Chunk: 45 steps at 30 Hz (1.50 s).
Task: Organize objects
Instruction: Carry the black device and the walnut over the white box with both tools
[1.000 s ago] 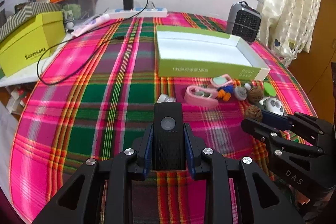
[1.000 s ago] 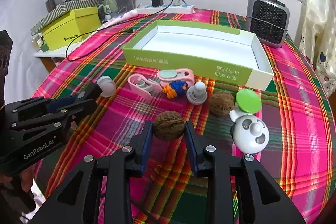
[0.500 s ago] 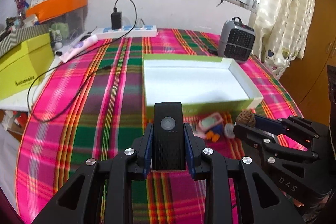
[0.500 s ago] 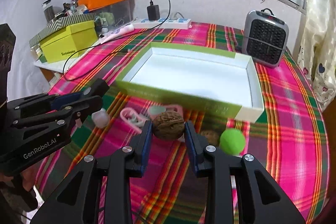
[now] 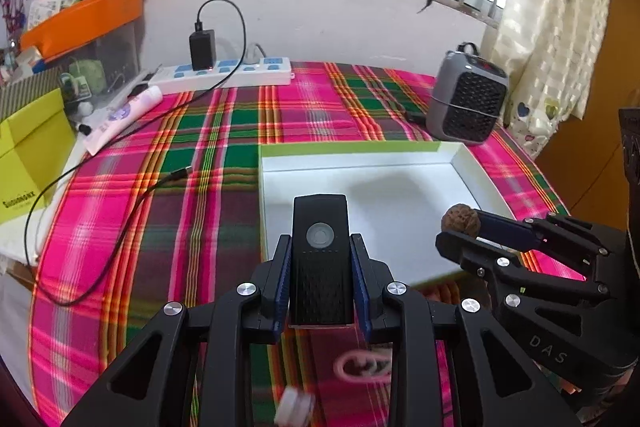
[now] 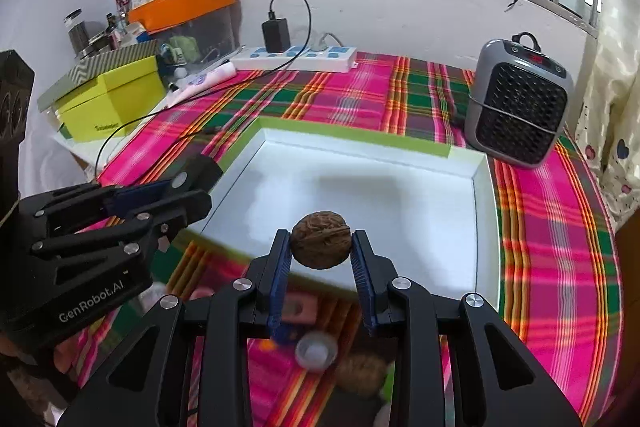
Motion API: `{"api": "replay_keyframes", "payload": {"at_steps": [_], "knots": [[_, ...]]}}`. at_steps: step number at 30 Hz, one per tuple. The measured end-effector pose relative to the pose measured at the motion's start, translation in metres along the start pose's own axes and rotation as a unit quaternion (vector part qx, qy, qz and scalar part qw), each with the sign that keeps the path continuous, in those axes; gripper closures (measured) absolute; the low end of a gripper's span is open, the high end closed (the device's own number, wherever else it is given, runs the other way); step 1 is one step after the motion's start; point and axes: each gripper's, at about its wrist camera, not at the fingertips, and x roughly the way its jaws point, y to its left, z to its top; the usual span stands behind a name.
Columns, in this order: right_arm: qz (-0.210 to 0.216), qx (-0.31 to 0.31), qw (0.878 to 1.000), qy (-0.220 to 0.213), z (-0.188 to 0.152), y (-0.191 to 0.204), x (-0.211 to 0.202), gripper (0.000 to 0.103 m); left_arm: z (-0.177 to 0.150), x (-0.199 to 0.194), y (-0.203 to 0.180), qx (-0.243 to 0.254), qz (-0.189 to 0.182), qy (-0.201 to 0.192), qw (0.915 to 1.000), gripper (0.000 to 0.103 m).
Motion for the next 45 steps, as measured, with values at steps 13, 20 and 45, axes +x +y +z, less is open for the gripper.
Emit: {"api": "replay_keyframes", "payload": {"at_steps": [13, 20, 45], "knots": [[-0.012, 0.003, 0.999, 0.033, 0.036, -0.026, 0.049, 0.071, 0.035, 0.058, 0.000, 0.018, 0.004, 0.033, 0.9993, 0.078], [-0.014, 0.003, 0.999, 0.048, 0.044, -0.033, 0.066, 0.071, 0.041, 0.078, 0.004, 0.016, 0.009, 0.045, 0.9988, 0.078], [-0.016, 0.010, 0.997, 0.078, 0.051, -0.037, 0.094, 0.071, 0.044, 0.097, -0.001, 0.029, 0.019, 0.063, 0.9974, 0.078]]}}
